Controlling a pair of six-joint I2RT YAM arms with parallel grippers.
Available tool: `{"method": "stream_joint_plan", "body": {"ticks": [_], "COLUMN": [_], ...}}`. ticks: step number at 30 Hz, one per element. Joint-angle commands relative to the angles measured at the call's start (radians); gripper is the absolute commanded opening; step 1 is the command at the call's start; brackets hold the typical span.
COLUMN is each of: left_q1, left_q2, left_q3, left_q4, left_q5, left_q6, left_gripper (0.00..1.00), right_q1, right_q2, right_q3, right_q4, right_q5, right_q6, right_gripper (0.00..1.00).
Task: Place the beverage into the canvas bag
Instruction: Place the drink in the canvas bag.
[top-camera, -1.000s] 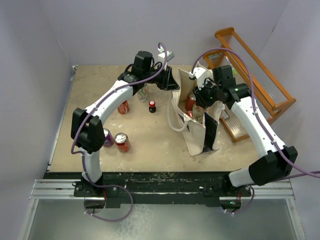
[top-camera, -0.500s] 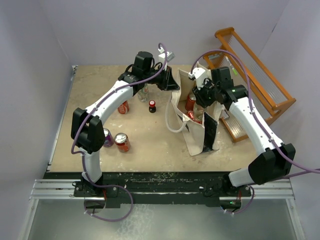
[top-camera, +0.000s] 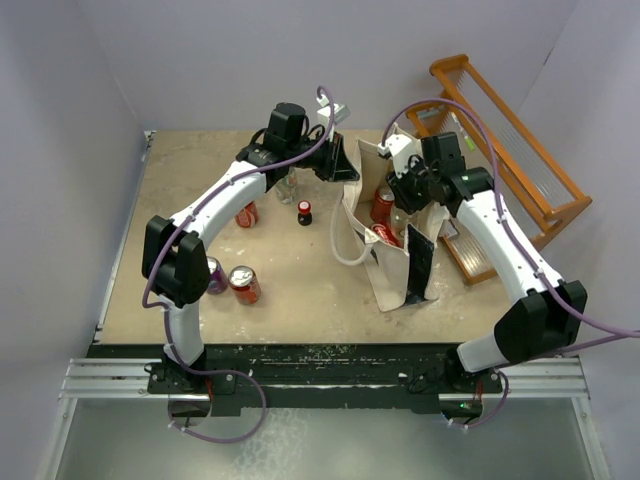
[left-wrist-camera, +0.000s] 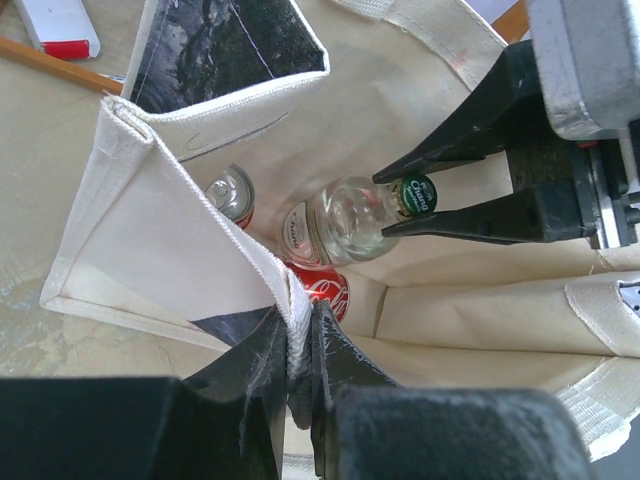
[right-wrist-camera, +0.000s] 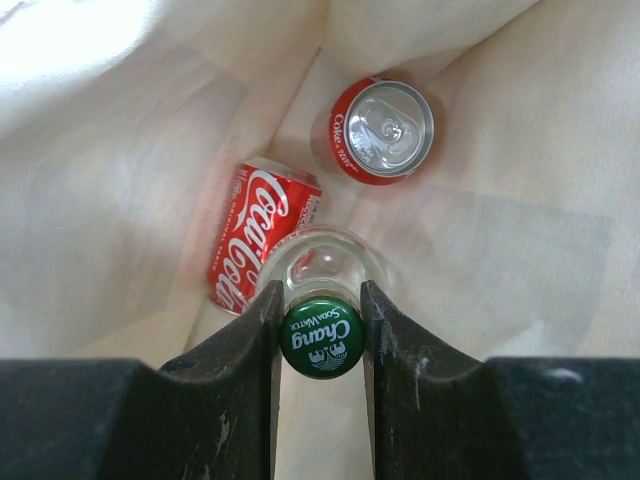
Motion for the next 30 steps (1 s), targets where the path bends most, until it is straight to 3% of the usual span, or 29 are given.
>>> {"method": "stream_joint_plan", "body": {"ticks": [1, 10, 19, 30], "left_q1": [-0.003, -0.003, -0.003, -0.003], "left_q2": [-0.05, -0.05, -0.041, -0.048], "left_q3": [0.001, 0.018, 0.033, 0.027], "left_q4": [0.045, 0.034, 0.023, 0.019], "left_q5": [0.024, 0.031, 0.034, 0.03], "left_q6": [0.026, 0.041, 0.052, 0.053], "left_gripper": [0.0, 0.0, 0.0, 0.0], "right_q1": [0.003, 0.003, 0.003, 0.003], "right_q2": [-0.086, -0.102, -0.087, -0.028], "right_q3": [0.094, 0.085, 0.121, 0.044], "right_q4": [0.02, -0.024, -0.163, -0.098], "right_q5": [-0.073, -0.056, -0.279, -0.107], "right_q6": [0.022, -0.012, -0.11, -0.131], "right_gripper": [0.0, 0.0, 0.0, 0.0]}}
